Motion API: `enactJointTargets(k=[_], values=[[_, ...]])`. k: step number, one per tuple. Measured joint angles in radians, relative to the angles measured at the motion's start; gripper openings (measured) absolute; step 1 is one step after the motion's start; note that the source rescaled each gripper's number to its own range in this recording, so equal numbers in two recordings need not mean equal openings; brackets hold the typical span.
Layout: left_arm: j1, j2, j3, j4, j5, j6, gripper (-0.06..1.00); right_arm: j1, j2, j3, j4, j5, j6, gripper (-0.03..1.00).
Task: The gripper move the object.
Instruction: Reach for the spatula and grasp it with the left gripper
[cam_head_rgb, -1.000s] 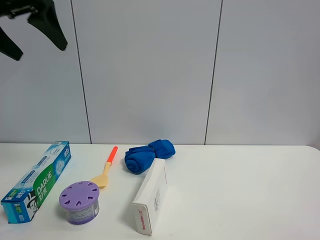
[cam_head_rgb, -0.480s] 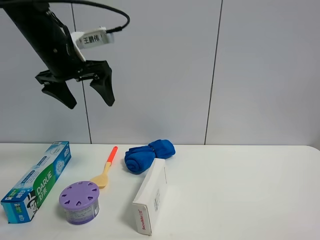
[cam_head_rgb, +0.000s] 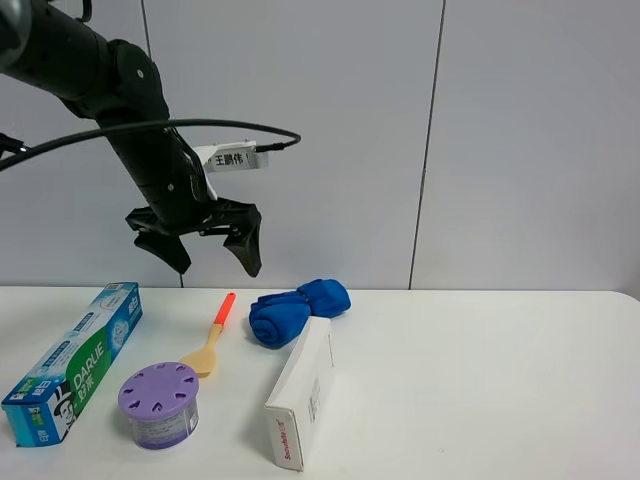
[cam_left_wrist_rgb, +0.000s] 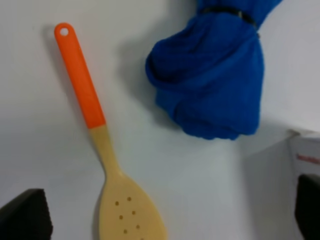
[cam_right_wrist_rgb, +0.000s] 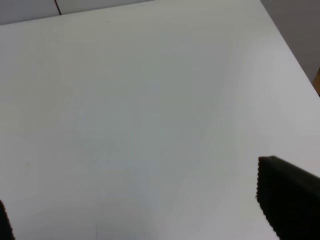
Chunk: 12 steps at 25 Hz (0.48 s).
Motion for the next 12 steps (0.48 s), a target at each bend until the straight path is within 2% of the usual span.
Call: enactJointTargets(k=[12], values=[[0.000, 0.120, 0.000, 0.073, -0.083, -0.018, 1.00, 0.000, 0.000, 0.000, 0.000, 0.000, 0.000, 1.00]])
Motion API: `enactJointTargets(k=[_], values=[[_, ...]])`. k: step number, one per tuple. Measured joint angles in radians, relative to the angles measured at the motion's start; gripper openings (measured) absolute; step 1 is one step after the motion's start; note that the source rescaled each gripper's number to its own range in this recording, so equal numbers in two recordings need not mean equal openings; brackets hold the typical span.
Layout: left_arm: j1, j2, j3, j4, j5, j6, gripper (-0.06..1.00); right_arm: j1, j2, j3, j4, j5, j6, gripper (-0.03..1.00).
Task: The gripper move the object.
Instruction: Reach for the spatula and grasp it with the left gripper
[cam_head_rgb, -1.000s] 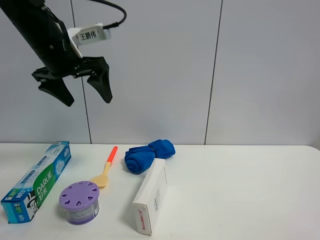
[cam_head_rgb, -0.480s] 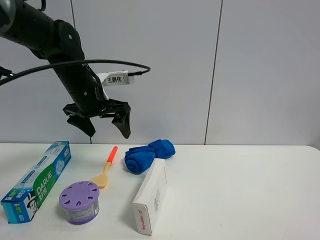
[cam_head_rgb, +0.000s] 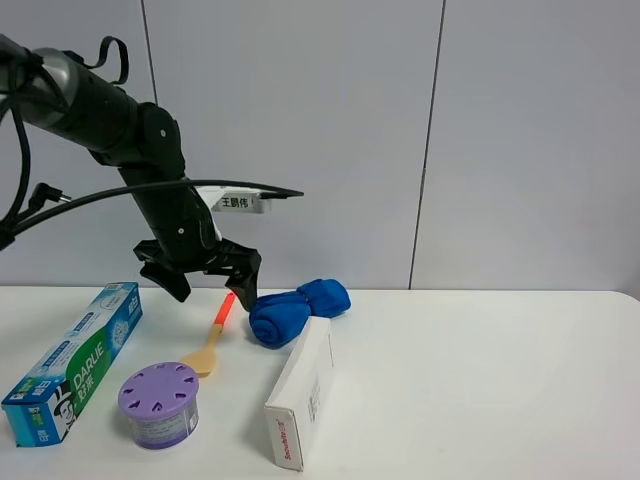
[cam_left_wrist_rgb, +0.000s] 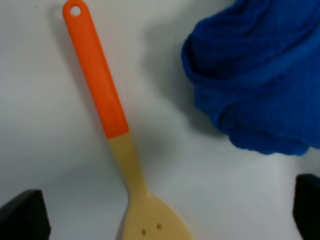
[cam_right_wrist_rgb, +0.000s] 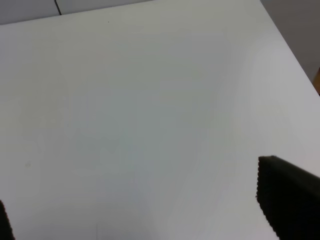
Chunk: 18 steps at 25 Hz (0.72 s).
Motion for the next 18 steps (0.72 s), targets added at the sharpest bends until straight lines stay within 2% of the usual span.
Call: enactJointTargets(k=[13, 18], values=[[0.008, 0.099, 0.000, 0.011, -0.073, -0.001, 1.00, 0.000, 0.000, 0.000, 0.000, 0.000, 0.000, 1.00], [0.011, 0.101, 0.000, 0.066, -0.099, 0.009, 1.00, 0.000, 0.000, 0.000, 0.000, 0.000, 0.000, 1.00]])
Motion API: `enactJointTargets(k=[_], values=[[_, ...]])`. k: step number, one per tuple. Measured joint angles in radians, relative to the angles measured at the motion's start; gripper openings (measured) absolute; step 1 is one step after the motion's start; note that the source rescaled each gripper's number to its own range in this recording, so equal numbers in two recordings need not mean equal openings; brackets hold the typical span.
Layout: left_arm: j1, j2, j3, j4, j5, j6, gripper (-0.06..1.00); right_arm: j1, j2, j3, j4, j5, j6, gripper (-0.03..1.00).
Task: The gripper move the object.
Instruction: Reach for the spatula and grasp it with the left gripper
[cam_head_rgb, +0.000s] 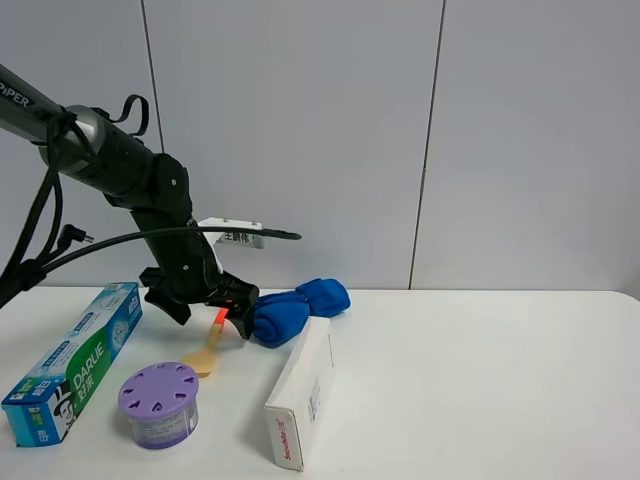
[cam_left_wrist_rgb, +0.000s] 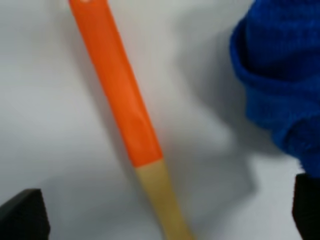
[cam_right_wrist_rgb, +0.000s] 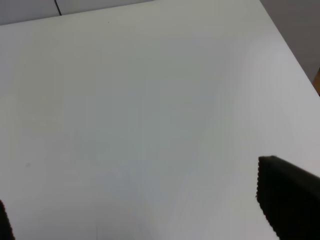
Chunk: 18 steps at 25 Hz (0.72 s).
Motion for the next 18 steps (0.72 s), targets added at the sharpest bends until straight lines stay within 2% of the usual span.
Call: enactJointTargets(k=[13, 18], values=[[0.034, 0.000, 0.000, 0.021, -0.030, 0.004, 1.00, 0.000, 0.000, 0.000, 0.000, 0.000, 0.000, 1.00], [0.050, 0.005, 0.000, -0.055, -0.051, 0.001, 1.00, 0.000, 0.000, 0.000, 0.000, 0.000, 0.000, 1.00]])
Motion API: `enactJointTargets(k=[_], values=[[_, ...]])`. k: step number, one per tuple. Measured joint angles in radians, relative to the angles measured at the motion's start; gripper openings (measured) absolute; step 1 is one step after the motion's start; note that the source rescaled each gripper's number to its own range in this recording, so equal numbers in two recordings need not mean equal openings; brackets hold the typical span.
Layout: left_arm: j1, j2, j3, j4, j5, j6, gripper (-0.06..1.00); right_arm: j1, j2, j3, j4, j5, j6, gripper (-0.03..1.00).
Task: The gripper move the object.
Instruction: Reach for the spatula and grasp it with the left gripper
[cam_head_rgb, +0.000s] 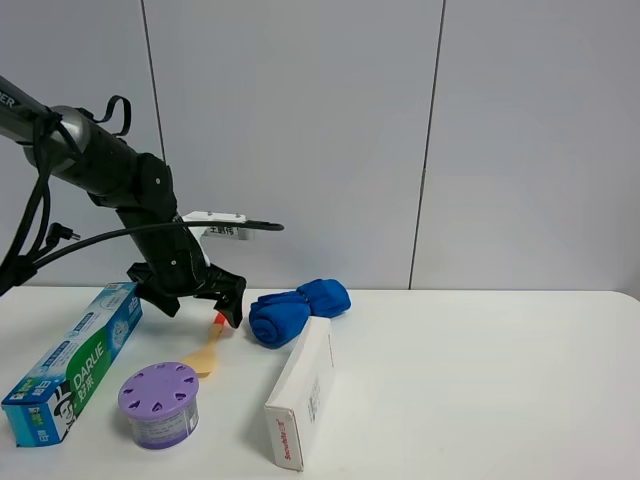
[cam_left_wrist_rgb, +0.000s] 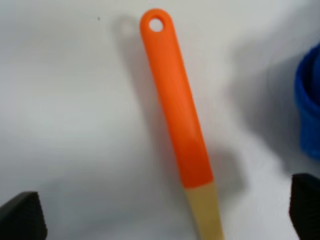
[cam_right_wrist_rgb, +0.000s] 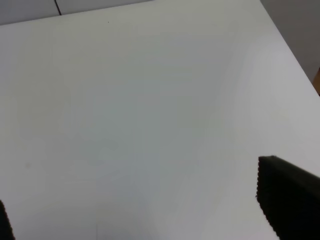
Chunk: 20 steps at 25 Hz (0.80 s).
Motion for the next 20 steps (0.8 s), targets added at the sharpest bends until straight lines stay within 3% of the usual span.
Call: enactJointTargets(k=[18, 20], values=[[0.000, 0.049, -0.004, -0.033, -0.065, 0.001, 1.00, 0.000, 0.000, 0.000, 0.000, 0.000, 0.000, 1.00], [0.000, 0.049, -0.004, -0.033, -0.067, 0.002, 0.95, 0.000, 0.000, 0.000, 0.000, 0.000, 0.000, 1.00]])
